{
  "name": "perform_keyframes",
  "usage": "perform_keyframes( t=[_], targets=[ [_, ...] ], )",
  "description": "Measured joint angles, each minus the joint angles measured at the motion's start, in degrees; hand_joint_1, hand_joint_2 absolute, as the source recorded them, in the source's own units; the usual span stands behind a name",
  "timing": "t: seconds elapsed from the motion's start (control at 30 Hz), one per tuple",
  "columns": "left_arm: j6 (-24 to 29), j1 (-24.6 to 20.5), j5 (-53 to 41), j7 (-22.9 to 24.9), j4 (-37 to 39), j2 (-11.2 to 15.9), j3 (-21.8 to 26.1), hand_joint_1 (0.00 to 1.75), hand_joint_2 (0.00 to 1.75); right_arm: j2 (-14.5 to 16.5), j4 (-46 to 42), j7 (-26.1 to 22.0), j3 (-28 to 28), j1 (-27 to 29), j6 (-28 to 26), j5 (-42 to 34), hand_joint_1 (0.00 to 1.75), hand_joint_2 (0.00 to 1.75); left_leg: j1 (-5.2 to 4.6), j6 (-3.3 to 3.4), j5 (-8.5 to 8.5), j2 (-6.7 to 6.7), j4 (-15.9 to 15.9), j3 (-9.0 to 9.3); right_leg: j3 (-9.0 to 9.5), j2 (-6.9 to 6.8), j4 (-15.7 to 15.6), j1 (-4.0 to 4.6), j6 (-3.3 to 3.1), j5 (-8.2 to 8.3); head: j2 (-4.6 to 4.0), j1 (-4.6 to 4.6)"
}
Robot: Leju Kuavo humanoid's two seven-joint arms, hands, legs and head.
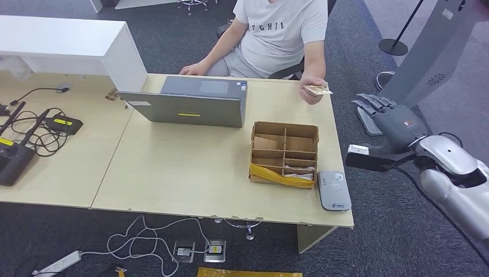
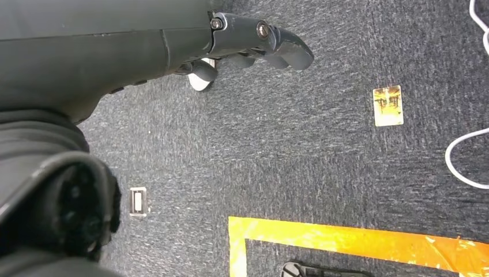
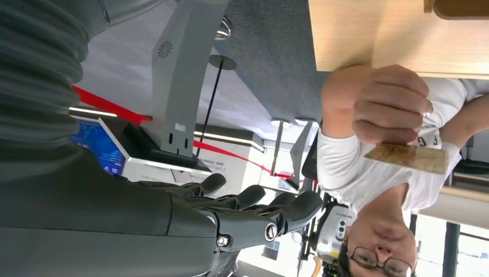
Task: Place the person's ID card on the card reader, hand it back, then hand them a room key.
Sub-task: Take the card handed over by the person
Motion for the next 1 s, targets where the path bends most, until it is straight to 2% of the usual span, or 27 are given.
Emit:
perform_keyframes(
  t=[0.13, 0.37, 0.93, 0.97, 1.0],
  targets=[
    [0.01, 0.0, 0.02, 0.4, 0.0, 0.0, -0.09, 0.0, 0.0, 2.44, 3.46, -0.91, 0.11, -0.41, -2.36, -0.17, 0.0, 1.75, 0.0, 0.0, 0.0, -0.01, 0.0, 0.0, 0.0, 0.0, 0.01, 0.0, 0.0, 0.0, 0.0, 0.0],
    [-0.08, 0.04, -0.04, 1.58, 0.0, 0.0, -0.14, 0.0, 0.0, 5.52, 7.85, -0.7, -0.31, -1.23, -2.73, -2.24, 0.0, 1.75, 0.0, 0.0, 0.0, -0.08, 0.0, -0.01, 0.0, -0.09, 0.0, 0.0, 0.0, 0.0, 0.0, 0.01],
    [0.08, 0.08, -0.6, 0.09, 0.0, -0.01, -1.52, 0.0, 0.0, 9.46, 15.1, -0.86, -3.89, -2.19, -5.96, -3.21, 0.0, 1.75, 0.0, 0.0, 0.01, -0.11, 0.01, 0.0, 0.0, -0.13, 0.0, 0.0, 0.0, 0.0, 0.0, 0.01],
    [0.07, 0.08, -0.62, 0.1, 0.0, -0.01, -1.53, 0.0, 0.0, 9.59, 15.54, -0.92, -4.07, -2.19, -6.24, -3.01, 0.31, 1.75, 0.0, 0.0, 0.01, -0.1, 0.01, 0.0, 0.0, -0.12, 0.0, 0.0, 0.0, 0.0, 0.0, 0.01],
    [0.03, 0.08, -0.68, 0.15, 0.0, -0.01, -1.54, 0.0, 0.0, 9.72, 15.93, -0.97, -4.21, -2.2, -6.54, -2.8, 0.75, 1.75, 0.0, 0.0, 0.01, -0.1, 0.01, 0.0, -0.01, -0.12, 0.0, 0.0, 0.0, 0.0, 0.0, 0.01]
  ],
)
